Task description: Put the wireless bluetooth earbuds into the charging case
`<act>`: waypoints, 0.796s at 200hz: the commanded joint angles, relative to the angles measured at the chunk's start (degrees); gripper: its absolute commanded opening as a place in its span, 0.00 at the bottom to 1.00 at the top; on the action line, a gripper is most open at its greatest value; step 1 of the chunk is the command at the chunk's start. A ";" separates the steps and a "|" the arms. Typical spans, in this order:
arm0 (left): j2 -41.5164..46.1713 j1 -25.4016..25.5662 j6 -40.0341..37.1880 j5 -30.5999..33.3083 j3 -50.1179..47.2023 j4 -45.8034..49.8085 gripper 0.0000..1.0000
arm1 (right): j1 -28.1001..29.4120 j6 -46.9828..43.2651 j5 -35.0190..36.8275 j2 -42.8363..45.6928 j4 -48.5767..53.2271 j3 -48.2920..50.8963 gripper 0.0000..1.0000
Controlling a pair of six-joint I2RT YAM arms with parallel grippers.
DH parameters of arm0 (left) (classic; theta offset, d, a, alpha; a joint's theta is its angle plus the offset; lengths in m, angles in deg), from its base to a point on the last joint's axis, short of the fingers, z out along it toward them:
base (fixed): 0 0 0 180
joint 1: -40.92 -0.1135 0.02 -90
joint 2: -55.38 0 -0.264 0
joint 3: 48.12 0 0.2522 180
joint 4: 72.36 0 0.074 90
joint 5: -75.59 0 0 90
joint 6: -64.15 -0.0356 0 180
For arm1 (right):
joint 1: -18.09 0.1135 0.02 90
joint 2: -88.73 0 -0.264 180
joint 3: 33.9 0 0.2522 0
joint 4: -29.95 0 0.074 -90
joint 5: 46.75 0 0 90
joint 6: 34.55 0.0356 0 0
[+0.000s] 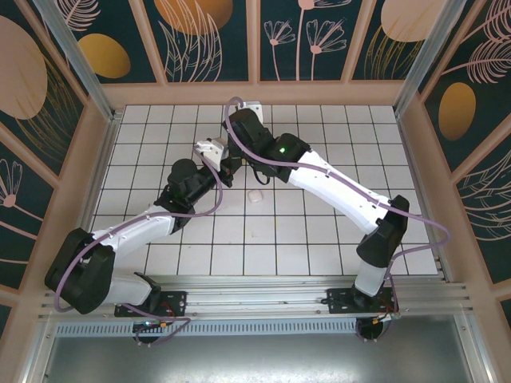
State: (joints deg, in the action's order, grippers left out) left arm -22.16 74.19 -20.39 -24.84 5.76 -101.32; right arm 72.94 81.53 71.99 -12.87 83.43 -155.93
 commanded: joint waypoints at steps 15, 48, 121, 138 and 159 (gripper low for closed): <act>0.39 0.35 -0.01 -1.43 1.38 -1.47 0.00 | 0.26 0.76 2.24 -2.21 3.82 -2.86 0.07; 0.38 0.38 0.47 -2.02 1.28 -2.15 0.00 | 0.26 0.54 2.02 -2.44 3.48 -1.98 0.07; -0.77 0.38 4.28 -6.85 -0.92 -10.22 0.00 | -0.97 1.13 -0.50 -1.22 0.78 0.11 0.08; -1.07 0.36 4.69 -7.05 -0.75 -10.47 0.00 | -1.06 1.16 -0.26 -1.38 1.97 0.02 0.08; -1.38 0.38 4.50 -6.63 -0.34 -9.83 0.00 | -0.89 1.67 0.13 -1.93 4.55 -0.41 0.07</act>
State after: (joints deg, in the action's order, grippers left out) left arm -23.82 74.02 -16.22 -28.05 4.93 -105.10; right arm 72.42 81.77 72.12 -13.81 85.73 -156.63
